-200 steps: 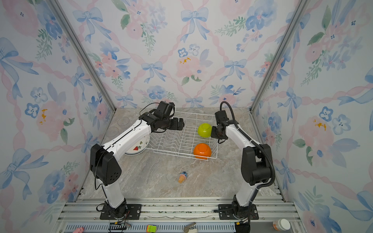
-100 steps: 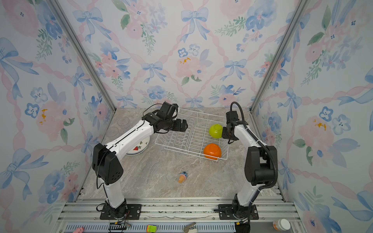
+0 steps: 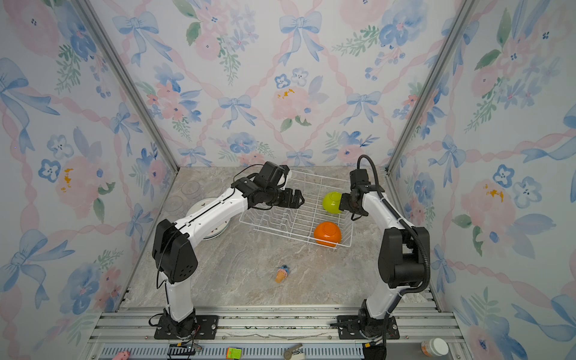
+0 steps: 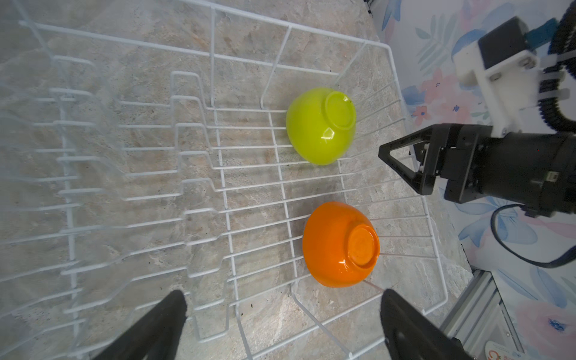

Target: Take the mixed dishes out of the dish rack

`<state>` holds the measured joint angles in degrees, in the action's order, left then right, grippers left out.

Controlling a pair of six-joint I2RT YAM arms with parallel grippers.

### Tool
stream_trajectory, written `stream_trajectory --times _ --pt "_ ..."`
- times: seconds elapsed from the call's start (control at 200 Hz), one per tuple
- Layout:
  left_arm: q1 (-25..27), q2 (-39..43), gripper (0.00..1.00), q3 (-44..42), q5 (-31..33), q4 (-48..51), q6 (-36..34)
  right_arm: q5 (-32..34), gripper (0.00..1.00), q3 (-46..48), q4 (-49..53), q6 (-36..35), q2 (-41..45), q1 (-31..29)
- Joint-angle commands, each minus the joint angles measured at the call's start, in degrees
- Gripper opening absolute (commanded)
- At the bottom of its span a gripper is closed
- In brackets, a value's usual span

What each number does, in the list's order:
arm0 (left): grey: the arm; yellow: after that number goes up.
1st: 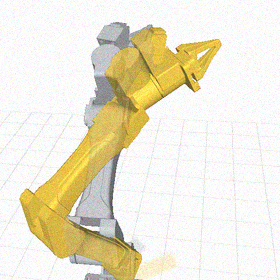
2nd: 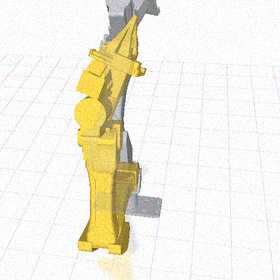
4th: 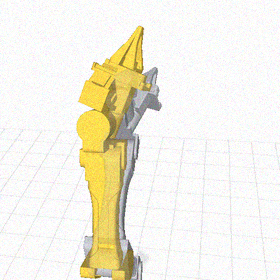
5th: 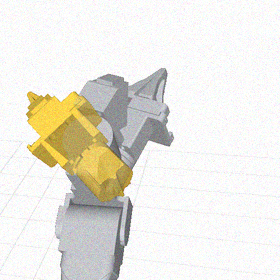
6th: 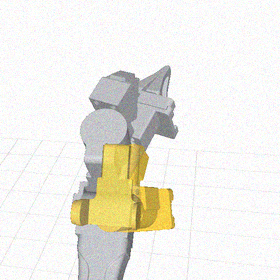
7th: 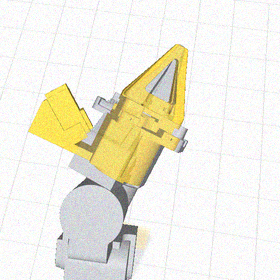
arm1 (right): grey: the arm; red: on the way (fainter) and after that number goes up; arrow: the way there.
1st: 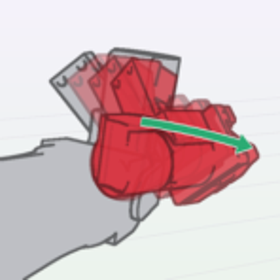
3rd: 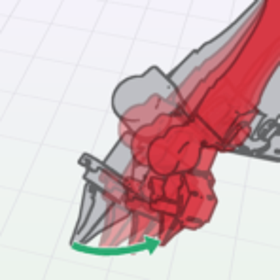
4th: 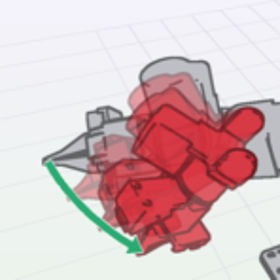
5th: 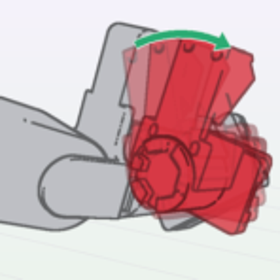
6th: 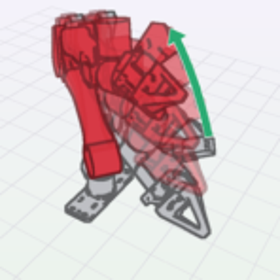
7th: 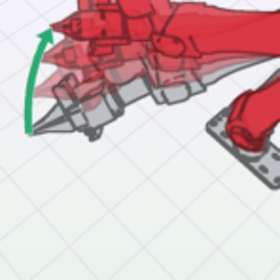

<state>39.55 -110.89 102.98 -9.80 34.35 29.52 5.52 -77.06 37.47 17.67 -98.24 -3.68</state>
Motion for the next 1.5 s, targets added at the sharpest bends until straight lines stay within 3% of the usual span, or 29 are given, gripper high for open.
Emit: stream_trajectory --times 0.0,0.165,0.285,0.65,0.815,0.955,1.08,1.12,1.495 --pt "0.43 -2.4 0.98 0.73 -2.12 -0.97 1.95 -2.9 0.73 3.58 1.5 3.63 5.0 -0.07" --pt "0.53 -2.62 0.98 0.37 -1.64 -2.08 2.25 -6.78 0.69 10.39 -2.25 5.9 7.78 -0.16" --pt "0.54 -2.84 0.98 0.64 -1.88 -2.26 2.04 -6.1 0.64 11.67 -3.28 5.49 6.96 -0.71" --pt "0.55 -3.15 0.98 0.03 -1.9 -2.27 1.98 -3.56 0.46 6.83 -1.06 -1.4 0.8 -2.61" --pt "0.53 -3.32 0.98 0.12 -1.96 -2.27 1.95 1.59 0.34 3.26 2.54 -5.42 -2.02 -4.0" --pt "0.53 -3.23 0.98 0.13 -2.19 -2.27 2.0 3.89 0.32 -0.05 4.98 -7.82 -4.99 -4.57" --pt "0.53 -2.83 0.98 -0.31 -1.93 -2.26 1.98 3.54 0.06 -1.53 4.52 -8.94 -6.15 -4.65" --pt "0.53 -2.8 0.98 -0.49 -1.9 -2.22 1.97 3.45 0.02 -1.94 4.41 -9.27 -6.44 -4.67" --pt "0.56 -2.78 0.98 -1.2 -1.75 -2.3 2.3 7.89 0.0 -5.25 4.39 -18.44 -8.58 -5.02"
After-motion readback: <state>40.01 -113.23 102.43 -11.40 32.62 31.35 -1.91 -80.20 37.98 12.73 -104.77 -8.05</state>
